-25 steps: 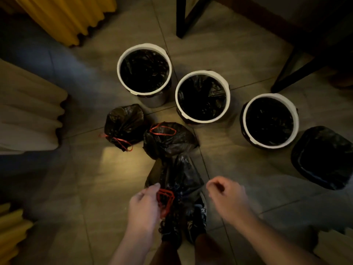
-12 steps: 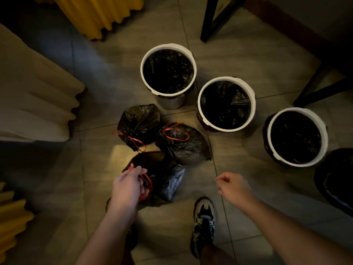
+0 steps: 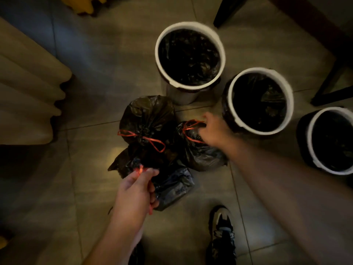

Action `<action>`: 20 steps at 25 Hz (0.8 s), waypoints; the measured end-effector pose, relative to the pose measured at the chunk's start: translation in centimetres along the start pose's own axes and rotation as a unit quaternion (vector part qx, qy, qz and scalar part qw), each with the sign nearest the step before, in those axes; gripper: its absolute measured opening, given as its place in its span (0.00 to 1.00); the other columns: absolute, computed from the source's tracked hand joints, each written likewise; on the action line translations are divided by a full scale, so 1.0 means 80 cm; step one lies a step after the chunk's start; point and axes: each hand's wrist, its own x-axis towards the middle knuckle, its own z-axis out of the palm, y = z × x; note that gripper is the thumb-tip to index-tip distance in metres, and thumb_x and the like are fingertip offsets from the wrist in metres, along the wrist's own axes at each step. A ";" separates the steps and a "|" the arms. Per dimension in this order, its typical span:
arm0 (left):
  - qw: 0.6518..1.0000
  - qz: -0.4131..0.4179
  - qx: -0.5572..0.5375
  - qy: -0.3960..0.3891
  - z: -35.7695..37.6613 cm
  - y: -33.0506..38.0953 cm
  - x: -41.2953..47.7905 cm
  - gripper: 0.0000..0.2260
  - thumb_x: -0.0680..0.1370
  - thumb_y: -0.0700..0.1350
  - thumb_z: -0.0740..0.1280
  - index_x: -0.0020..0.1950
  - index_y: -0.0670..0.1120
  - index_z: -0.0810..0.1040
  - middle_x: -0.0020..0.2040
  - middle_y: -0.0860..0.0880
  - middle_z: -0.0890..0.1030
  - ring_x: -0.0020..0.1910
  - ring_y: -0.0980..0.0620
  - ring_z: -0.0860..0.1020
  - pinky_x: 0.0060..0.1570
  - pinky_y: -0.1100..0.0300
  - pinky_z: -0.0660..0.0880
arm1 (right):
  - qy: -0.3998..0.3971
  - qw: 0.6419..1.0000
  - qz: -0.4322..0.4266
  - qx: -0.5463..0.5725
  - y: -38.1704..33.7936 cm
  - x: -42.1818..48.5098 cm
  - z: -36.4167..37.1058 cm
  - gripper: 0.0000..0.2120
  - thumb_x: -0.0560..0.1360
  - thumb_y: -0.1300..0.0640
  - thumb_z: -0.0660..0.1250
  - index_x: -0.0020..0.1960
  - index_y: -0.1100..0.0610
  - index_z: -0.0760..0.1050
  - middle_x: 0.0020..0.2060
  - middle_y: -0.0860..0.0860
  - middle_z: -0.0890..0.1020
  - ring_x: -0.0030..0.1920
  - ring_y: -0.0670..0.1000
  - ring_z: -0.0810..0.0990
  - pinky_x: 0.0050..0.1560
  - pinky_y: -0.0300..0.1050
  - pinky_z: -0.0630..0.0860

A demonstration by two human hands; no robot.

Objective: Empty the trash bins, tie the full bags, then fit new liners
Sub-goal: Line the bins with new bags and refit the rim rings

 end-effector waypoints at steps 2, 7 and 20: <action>1.000 0.000 -0.001 -0.013 -0.005 -0.004 0.019 0.09 0.83 0.44 0.68 0.49 0.44 0.86 0.29 0.51 0.72 0.24 0.55 0.69 0.23 0.60 0.68 | -0.040 0.994 -0.003 -0.097 -0.020 0.046 0.014 0.33 0.72 0.52 0.71 0.77 0.48 0.70 0.71 0.61 0.75 0.70 0.64 0.75 0.69 0.51 0.74; 1.000 -0.002 -0.009 -0.023 0.000 -0.007 0.054 0.08 0.83 0.44 0.68 0.50 0.45 0.86 0.27 0.51 0.72 0.24 0.55 0.70 0.23 0.60 0.70 | -0.109 0.957 -0.036 -0.265 -0.015 0.084 0.052 0.23 0.74 0.44 0.67 0.68 0.48 0.80 0.69 0.58 0.80 0.68 0.63 0.78 0.68 0.55 0.77; 0.999 -0.025 0.035 0.015 0.012 -0.003 0.036 0.12 0.83 0.52 0.69 0.44 0.47 0.82 0.29 0.52 0.70 0.30 0.54 0.72 0.38 0.55 0.74 | 0.051 0.996 -0.069 -0.009 0.001 -0.073 -0.013 0.18 0.74 0.44 0.68 0.35 0.58 0.73 0.27 0.49 0.76 0.36 0.55 0.78 0.37 0.49 0.67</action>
